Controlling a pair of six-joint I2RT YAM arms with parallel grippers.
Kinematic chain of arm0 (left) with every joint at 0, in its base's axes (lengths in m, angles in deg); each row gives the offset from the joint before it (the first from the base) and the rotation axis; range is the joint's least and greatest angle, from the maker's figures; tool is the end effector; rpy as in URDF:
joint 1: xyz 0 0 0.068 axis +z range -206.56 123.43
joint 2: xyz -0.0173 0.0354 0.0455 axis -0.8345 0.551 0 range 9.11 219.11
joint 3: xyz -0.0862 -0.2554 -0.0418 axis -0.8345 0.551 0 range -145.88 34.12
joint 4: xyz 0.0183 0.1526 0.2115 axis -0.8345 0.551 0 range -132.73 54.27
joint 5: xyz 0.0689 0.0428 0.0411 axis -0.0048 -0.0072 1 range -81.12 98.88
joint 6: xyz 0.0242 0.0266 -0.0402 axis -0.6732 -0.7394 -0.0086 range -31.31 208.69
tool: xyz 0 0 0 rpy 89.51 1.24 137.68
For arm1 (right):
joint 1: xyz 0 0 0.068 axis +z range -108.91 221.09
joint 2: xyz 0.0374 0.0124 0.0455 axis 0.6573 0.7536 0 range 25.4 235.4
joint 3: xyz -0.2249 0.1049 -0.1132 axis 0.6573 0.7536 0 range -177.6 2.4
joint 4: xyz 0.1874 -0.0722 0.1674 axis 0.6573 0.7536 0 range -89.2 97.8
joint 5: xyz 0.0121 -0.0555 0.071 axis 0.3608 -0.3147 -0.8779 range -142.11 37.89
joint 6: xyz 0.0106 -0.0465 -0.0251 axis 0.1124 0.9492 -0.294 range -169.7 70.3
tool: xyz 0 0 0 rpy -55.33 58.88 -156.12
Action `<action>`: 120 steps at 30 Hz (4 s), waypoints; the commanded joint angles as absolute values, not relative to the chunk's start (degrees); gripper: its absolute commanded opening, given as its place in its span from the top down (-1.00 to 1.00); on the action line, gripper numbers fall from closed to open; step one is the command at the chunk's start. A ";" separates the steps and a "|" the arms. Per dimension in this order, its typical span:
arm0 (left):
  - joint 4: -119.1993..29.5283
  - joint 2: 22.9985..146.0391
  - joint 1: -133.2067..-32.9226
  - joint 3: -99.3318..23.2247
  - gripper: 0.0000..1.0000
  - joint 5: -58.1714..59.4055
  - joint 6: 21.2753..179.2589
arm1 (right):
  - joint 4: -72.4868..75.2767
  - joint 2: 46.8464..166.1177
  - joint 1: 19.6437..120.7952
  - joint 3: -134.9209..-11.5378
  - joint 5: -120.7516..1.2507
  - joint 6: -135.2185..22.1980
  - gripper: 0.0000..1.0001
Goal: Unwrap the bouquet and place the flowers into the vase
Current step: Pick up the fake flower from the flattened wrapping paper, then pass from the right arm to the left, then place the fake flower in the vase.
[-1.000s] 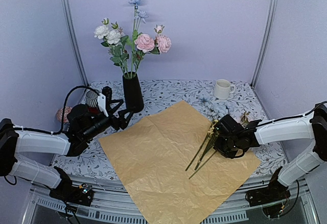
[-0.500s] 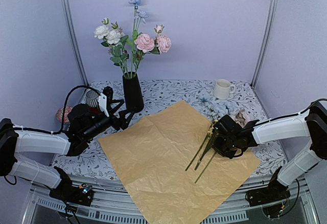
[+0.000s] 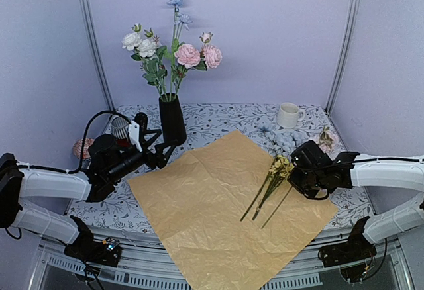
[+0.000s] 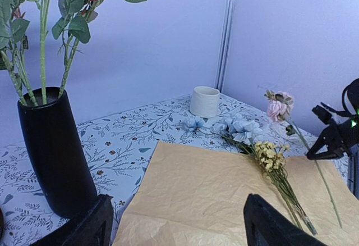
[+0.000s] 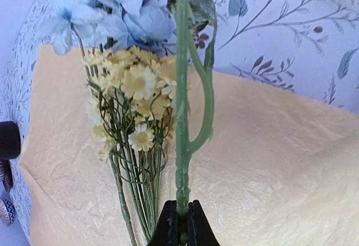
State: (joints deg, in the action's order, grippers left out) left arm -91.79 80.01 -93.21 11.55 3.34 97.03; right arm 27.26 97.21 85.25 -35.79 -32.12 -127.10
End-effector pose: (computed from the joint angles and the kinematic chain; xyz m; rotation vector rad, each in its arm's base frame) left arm 0.1992 -0.1524 0.2211 0.4668 1.5308 -0.6909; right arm 0.1724 0.1505 0.1855 0.8492 2.4217 0.3774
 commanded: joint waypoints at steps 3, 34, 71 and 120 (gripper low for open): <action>-91.51 79.62 -94.16 10.17 -0.65 3.11 96.27 | 31.24 88.70 84.87 -39.96 -22.38 -120.80 0.93; -105.04 87.96 -95.57 10.09 -0.66 -17.10 103.88 | -32.66 102.16 96.26 -37.23 -58.41 -63.72 0.96; -104.96 89.82 -99.98 5.85 0.65 -29.74 105.91 | -30.30 121.03 107.27 -52.33 -52.09 -52.71 0.95; -75.12 72.90 -94.38 -6.14 1.00 15.25 97.92 | -54.66 108.27 86.10 -22.73 -36.03 -59.52 -0.65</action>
